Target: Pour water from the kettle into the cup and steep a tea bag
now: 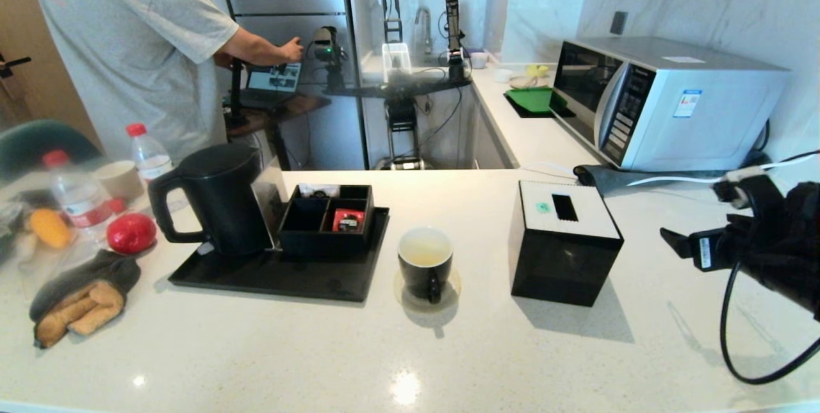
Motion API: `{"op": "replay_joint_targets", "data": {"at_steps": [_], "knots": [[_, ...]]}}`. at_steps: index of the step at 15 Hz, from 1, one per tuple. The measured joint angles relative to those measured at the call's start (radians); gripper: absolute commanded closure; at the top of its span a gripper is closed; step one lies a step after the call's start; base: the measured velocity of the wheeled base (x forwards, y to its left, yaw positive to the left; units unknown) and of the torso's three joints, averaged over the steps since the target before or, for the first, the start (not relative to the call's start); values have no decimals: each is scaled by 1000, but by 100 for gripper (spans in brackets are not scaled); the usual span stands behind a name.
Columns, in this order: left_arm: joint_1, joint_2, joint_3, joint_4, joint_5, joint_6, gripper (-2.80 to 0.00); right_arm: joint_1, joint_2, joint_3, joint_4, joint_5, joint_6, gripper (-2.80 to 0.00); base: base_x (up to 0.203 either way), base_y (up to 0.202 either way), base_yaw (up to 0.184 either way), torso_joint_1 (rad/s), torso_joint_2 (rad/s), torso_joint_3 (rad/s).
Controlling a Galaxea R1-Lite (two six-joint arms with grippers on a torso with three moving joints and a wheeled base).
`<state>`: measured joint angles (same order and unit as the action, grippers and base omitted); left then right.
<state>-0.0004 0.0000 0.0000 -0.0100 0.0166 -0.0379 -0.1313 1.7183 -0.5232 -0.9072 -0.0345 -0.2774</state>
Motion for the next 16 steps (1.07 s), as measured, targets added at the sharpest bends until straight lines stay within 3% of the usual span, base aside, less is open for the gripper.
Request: {"op": "replay_joint_targets", "data": {"at_steps": [1, 2, 9, 16], "knots": [[0, 0, 0, 0, 0, 0, 0, -20, -14, -12, 9, 1, 19, -280, 0, 0, 0, 0, 0, 0], [0, 0, 0, 0, 0, 0, 0, -35, -30, -19, 12, 1, 32, 0, 0, 0, 0, 0, 0, 0], [0, 0, 0, 0, 0, 0, 0, -45, -166, -22, 9, 3, 40, 0, 0, 0, 0, 0, 0, 0], [0, 0, 0, 0, 0, 0, 0, 10, -380, 24, -5, 0, 76, 0, 0, 0, 0, 0, 0, 0]]}}
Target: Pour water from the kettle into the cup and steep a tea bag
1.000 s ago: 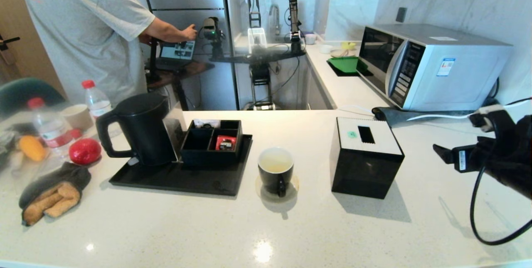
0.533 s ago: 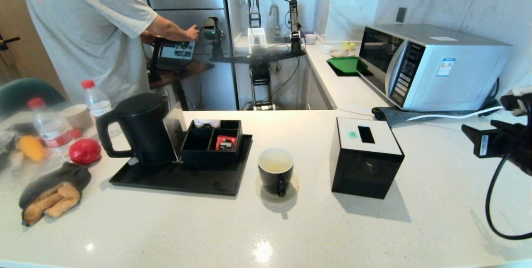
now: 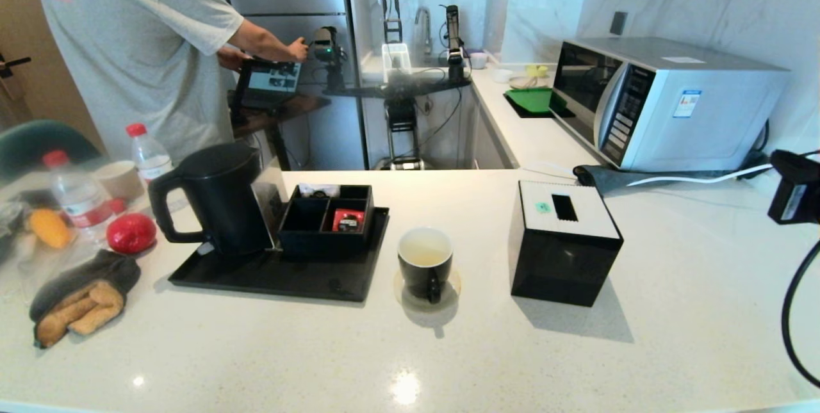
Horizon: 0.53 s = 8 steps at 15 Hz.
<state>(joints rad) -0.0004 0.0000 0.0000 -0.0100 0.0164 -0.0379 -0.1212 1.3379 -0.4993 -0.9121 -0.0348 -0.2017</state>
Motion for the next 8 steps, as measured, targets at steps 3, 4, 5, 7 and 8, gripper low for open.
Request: {"op": "replay_joint_targets", "data": {"at_steps": [3, 4, 5, 7, 8], "knots": [[0, 0, 0, 0, 0, 0, 0, 8, -110, 37, 10, 0, 32, 0, 0, 0, 0, 0, 0, 0], [0, 0, 0, 0, 0, 0, 0, 9, -142, 53, 12, 1, 44, 0, 0, 0, 0, 0, 0, 0], [0, 0, 0, 0, 0, 0, 0, 9, -171, 69, 15, 1, 49, 0, 0, 0, 0, 0, 0, 0], [0, 0, 0, 0, 0, 0, 0, 9, -221, 99, 17, 2, 52, 0, 0, 0, 0, 0, 0, 0], [0, 0, 0, 0, 0, 0, 0, 10, -246, 120, 18, 3, 52, 0, 0, 0, 0, 0, 0, 0]]}}
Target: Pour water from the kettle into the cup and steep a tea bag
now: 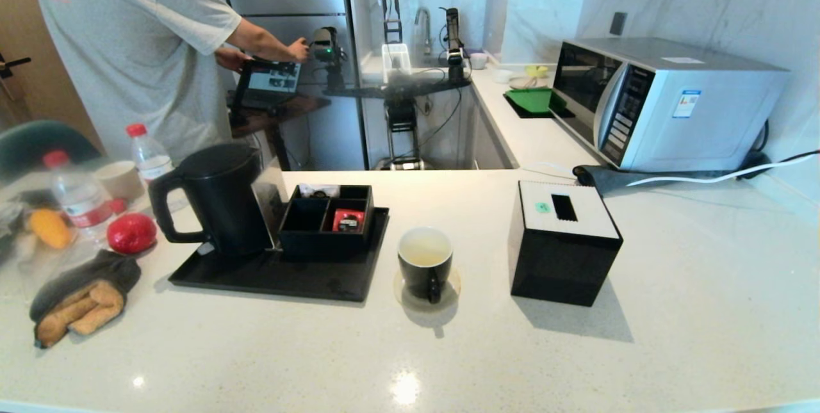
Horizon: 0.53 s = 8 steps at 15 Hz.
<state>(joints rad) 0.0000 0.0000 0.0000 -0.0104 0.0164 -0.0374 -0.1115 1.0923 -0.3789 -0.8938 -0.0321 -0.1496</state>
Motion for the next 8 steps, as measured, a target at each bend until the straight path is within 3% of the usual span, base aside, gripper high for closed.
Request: {"op": "replay_joint_targets", "data": {"at_steps": [4, 8], "knots": [[0, 0, 0, 0, 0, 0, 0, 8, -119, 75, 31, 54, 1, 0, 0, 0, 0, 0, 0, 0], [0, 0, 0, 0, 0, 0, 0, 30, -311, 163, 186, 69, -1, 0, 0, 0, 0, 0, 0, 0]]}}
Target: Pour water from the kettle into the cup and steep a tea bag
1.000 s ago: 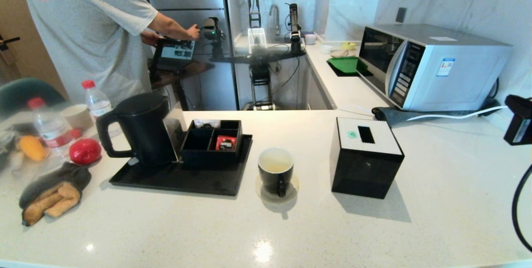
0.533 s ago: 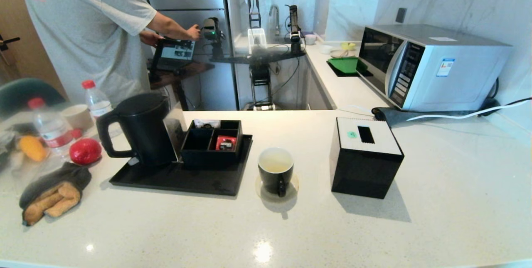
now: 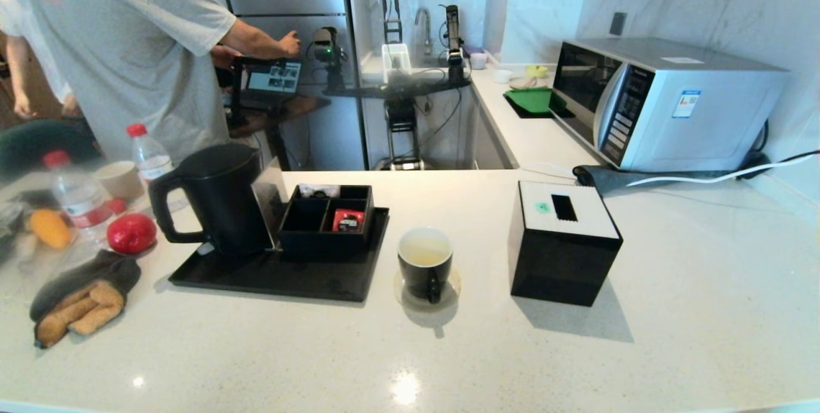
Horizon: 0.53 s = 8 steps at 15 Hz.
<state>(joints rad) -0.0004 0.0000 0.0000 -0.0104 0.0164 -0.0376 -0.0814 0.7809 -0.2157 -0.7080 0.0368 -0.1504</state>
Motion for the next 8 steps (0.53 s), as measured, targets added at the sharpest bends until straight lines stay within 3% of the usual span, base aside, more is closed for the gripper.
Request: {"op": "replay_joint_targets", "data": {"at_steps": [8], "knots": [[0, 0, 0, 0, 0, -1, 0, 101, -514, 187, 437, -55, -3, 0, 0, 0, 0, 0, 0, 0]]}}
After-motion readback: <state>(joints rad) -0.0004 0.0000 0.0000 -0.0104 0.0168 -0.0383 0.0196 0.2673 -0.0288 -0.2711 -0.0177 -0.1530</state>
